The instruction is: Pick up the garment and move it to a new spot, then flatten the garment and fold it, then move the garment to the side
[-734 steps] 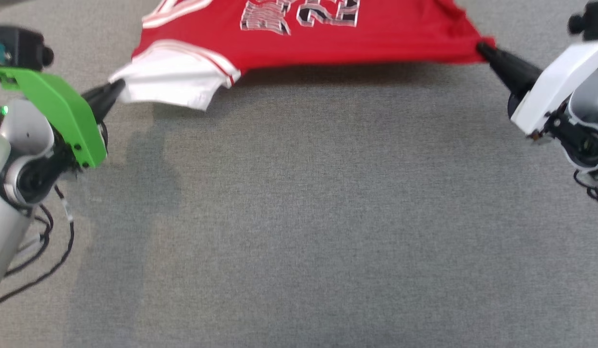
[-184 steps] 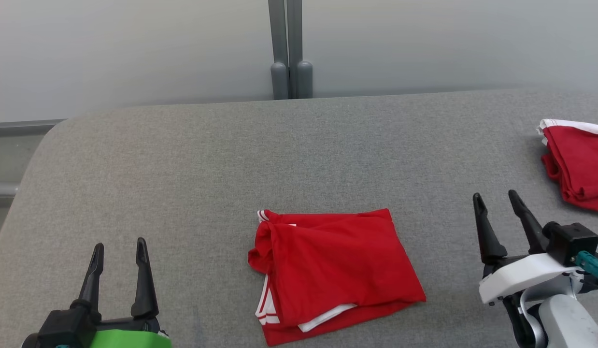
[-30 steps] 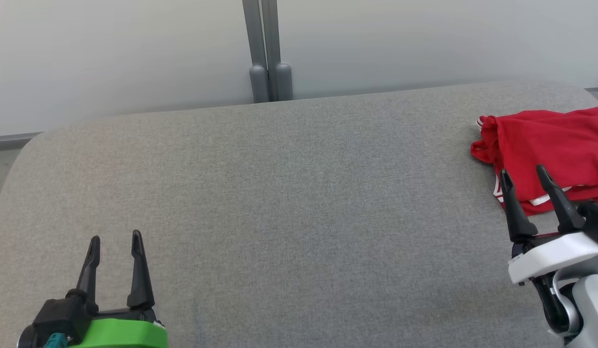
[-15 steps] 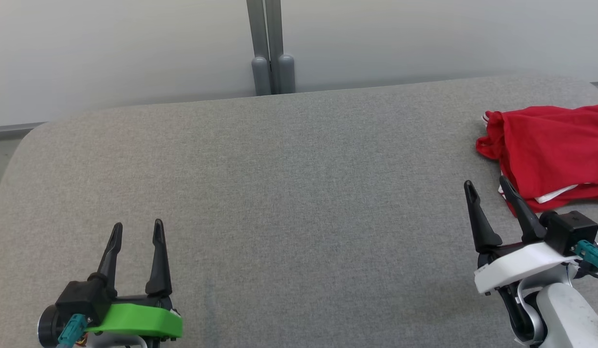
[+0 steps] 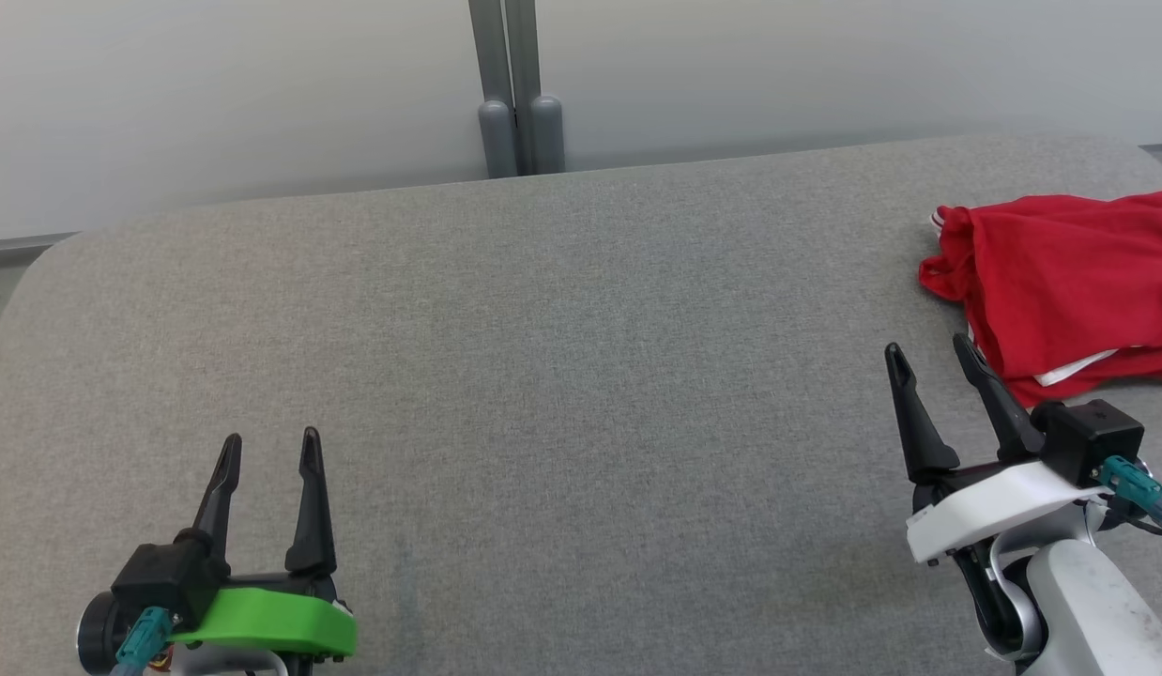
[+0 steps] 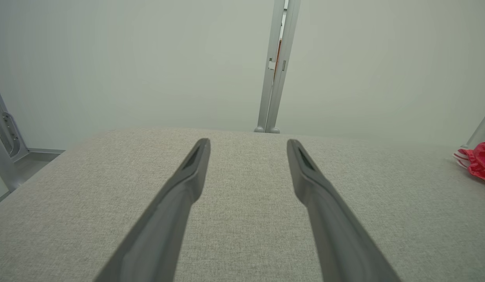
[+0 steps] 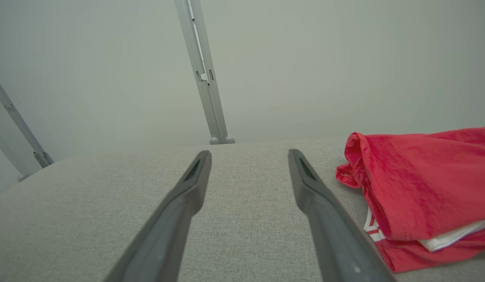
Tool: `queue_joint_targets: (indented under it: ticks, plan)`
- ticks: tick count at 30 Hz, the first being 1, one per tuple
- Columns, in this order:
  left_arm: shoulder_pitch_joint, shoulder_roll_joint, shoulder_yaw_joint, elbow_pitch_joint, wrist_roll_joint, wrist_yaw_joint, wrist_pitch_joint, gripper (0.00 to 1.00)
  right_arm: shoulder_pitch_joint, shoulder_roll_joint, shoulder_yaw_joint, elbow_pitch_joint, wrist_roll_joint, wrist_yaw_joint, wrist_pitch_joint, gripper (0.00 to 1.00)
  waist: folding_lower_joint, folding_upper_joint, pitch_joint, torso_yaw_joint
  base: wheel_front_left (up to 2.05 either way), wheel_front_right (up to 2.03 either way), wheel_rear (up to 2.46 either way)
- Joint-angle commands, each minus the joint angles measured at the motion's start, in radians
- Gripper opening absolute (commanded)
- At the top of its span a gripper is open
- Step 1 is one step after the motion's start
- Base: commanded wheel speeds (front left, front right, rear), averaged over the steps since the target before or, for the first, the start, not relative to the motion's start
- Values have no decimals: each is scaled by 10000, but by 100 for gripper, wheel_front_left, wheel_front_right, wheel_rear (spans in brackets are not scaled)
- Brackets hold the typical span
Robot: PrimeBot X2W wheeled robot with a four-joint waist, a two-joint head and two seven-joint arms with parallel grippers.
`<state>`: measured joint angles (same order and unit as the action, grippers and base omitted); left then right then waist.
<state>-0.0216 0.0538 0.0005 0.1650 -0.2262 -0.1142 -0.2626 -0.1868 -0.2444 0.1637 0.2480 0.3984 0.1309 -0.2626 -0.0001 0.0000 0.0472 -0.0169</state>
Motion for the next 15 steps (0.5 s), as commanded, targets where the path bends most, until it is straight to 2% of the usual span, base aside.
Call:
queue_joint_targets:
  ticks: [1,2,3,7,15]
  plan:
    - [-172,-8,17,27,40,-43,-24,100,-94,30,17,16,-87,-2,-22,100,1,0,21,-12,0,0,0]
    - [-192,-9,-2,49,16,-53,-24,100,-112,41,27,26,-87,-2,-22,100,1,0,32,-10,0,0,0]
    - [-22,-12,-17,53,-9,-16,0,0,-31,45,23,9,-20,0,0,0,1,0,32,-11,0,0,0]
    - [159,-48,-23,394,-145,-14,85,0,255,215,82,289,64,0,34,0,1,0,31,-11,0,0,0]
    - [21,-45,126,455,-1630,-31,504,0,310,384,-211,243,1397,0,424,0,1,0,1,1,0,0,0]
